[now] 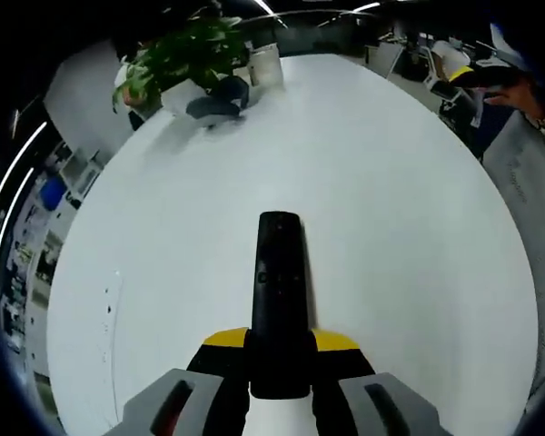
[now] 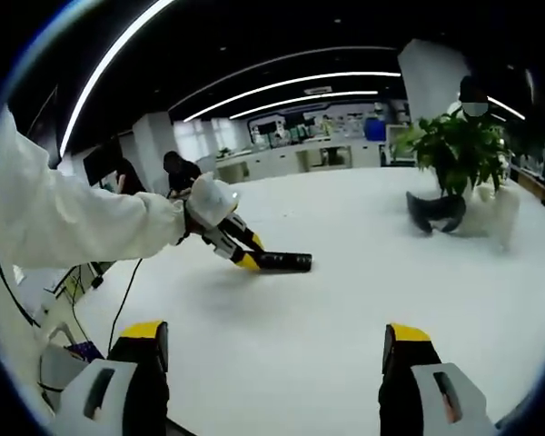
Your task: Press the specified remote control buttons in sequence, fully releasing each button before pressing the next.
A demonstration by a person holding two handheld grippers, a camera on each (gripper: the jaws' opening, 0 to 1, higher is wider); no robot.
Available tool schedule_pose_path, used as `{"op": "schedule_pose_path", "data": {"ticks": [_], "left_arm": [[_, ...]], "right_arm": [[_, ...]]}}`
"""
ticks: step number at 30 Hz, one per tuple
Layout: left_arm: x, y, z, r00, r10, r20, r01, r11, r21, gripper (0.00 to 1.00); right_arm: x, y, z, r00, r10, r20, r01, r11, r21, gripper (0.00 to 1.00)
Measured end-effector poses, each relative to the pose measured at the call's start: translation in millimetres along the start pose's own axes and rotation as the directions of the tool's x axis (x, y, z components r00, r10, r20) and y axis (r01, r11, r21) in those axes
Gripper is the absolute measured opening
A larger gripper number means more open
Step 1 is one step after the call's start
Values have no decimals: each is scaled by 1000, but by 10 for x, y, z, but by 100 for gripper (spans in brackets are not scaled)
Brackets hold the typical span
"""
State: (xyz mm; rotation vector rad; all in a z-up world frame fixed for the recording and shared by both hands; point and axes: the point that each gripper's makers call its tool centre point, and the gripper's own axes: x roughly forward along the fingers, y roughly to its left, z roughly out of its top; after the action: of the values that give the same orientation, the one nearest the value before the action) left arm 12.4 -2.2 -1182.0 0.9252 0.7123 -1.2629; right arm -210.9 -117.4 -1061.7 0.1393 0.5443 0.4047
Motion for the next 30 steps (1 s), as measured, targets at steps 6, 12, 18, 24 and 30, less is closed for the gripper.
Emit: {"op": "schedule_pose_path", "data": {"ticks": [6, 12, 18, 24, 30], "left_arm": [[60, 128, -16, 1000, -3, -29, 3, 1000, 3, 22], [176, 170, -76, 998, 2, -62, -1, 1000, 28, 22], [80, 181, -90, 999, -8, -54, 9, 1000, 22, 23], [50, 298, -99, 987, 127, -96, -129, 992, -12, 34], [-11, 248, -105, 980, 185, -77, -198, 954, -224, 50]], "right_arm": [[-8, -23, 55, 1000, 4, 19, -4, 1000, 4, 98], [-10, -73, 35, 1000, -6, 14, 6, 1000, 19, 98], [-20, -72, 21, 1000, -8, 12, 8, 1000, 23, 98], [-10, -70, 65, 999, -11, 31, 10, 1000, 23, 98], [-12, -134, 72, 998, -32, 52, 32, 999, 16, 98]]}}
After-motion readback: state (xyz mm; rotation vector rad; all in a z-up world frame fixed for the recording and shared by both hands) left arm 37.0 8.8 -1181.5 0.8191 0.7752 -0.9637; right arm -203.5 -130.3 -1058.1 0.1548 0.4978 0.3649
